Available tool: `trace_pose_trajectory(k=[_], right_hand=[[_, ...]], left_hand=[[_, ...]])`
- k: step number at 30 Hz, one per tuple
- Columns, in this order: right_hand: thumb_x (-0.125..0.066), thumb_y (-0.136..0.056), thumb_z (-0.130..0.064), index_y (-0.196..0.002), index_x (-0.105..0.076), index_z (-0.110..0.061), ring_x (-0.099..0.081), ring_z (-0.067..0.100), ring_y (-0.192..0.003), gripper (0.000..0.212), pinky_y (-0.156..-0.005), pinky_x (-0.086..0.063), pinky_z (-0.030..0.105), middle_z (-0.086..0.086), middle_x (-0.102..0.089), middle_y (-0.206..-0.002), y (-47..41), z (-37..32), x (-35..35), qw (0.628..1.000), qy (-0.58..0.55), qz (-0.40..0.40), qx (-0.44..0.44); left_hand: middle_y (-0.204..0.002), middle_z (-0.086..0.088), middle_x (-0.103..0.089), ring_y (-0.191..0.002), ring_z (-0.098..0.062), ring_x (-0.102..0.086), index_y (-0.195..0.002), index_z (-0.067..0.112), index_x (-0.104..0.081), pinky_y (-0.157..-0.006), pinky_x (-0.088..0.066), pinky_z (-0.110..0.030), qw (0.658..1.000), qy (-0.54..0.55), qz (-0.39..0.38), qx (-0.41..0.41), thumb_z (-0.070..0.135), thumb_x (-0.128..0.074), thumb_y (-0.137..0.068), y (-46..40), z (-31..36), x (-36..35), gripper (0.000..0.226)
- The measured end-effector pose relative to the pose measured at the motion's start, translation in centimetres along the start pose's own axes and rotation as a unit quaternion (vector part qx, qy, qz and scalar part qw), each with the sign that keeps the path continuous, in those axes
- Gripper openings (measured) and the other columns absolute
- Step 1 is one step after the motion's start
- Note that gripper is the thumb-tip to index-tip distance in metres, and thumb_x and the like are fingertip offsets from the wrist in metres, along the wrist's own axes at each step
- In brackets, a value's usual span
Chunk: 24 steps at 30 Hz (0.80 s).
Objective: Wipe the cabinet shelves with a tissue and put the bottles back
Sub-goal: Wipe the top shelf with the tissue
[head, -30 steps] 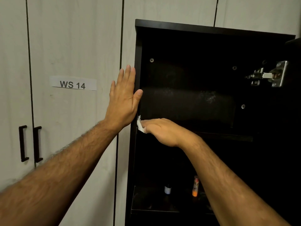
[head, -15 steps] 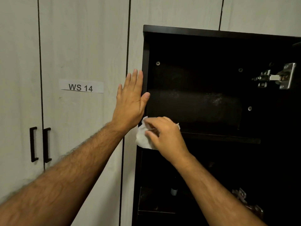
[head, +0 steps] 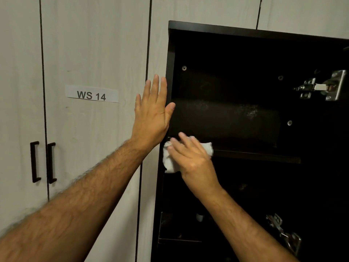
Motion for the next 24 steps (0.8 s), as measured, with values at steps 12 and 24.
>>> trace_pose_trajectory(k=[12, 24], right_hand=[[-0.051, -0.089, 0.011, -0.117, -0.067, 0.004, -0.052, 0.038, -0.127, 0.032, -0.111, -0.034, 0.050, 0.017, -0.063, -0.127, 6.4, 7.7, 6.5, 0.994, 0.064, 0.069, -0.059], [-0.033, -0.098, -0.041, -0.153, -0.007, -0.005, 0.004, 0.025, -0.151, 0.071, -0.122, 0.000, 0.041, 0.011, 0.000, -0.162, 9.7, 9.7, 4.5, 0.950, 0.200, -0.018, -0.237]], left_hand=[[-0.163, -0.015, 0.001, -0.151, -0.033, 0.004, -0.156, 0.016, -0.008, -0.121, -0.005, -0.054, 0.994, -0.082, 0.066, -0.027, 0.031, -0.031, -0.105, 0.0, 1.1, 0.3, 0.058], [-0.162, -0.021, -0.005, -0.149, -0.039, 0.000, -0.156, 0.015, -0.011, -0.121, -0.001, -0.050, 0.981, -0.072, 0.103, -0.144, 0.027, -0.042, -0.102, 0.2, 6.2, -2.0, 0.062]])
Point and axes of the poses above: each hand's wrist, its own y-axis away from the middle knuckle, its own x-axis out of the back of the hand, z = x × y, the point moved 6 cm from there along -y, towards the middle knuckle
